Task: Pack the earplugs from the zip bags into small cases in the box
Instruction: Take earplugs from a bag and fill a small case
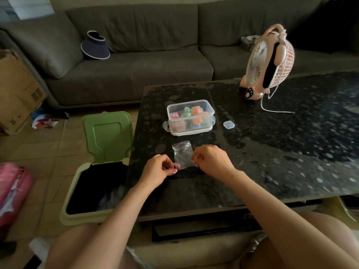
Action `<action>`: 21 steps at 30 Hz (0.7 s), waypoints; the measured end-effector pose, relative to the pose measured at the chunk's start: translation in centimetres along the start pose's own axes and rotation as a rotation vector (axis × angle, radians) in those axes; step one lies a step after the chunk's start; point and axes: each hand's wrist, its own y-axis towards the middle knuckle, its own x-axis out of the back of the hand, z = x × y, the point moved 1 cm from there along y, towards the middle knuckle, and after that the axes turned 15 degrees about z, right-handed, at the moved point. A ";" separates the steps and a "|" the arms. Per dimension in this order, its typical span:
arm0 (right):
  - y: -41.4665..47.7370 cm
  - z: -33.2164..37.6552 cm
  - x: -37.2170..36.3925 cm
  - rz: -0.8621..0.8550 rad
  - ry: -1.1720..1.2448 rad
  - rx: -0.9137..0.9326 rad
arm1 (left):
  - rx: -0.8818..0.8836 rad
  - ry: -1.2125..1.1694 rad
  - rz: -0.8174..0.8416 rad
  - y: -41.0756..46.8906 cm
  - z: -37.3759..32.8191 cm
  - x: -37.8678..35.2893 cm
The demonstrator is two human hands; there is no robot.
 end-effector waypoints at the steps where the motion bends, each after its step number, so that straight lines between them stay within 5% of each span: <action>1: -0.1 0.1 0.1 0.000 0.042 -0.008 | -0.005 -0.014 -0.005 0.0 -0.2 -0.1; 9: 0.4 -3.3 5.2 -0.093 0.266 -0.198 | 0.037 0.103 -0.065 0.5 -1.6 0.0; 21: 7.3 -10.8 6.1 0.000 0.007 -0.319 | -0.159 0.042 -0.072 2.5 -5.2 -1.0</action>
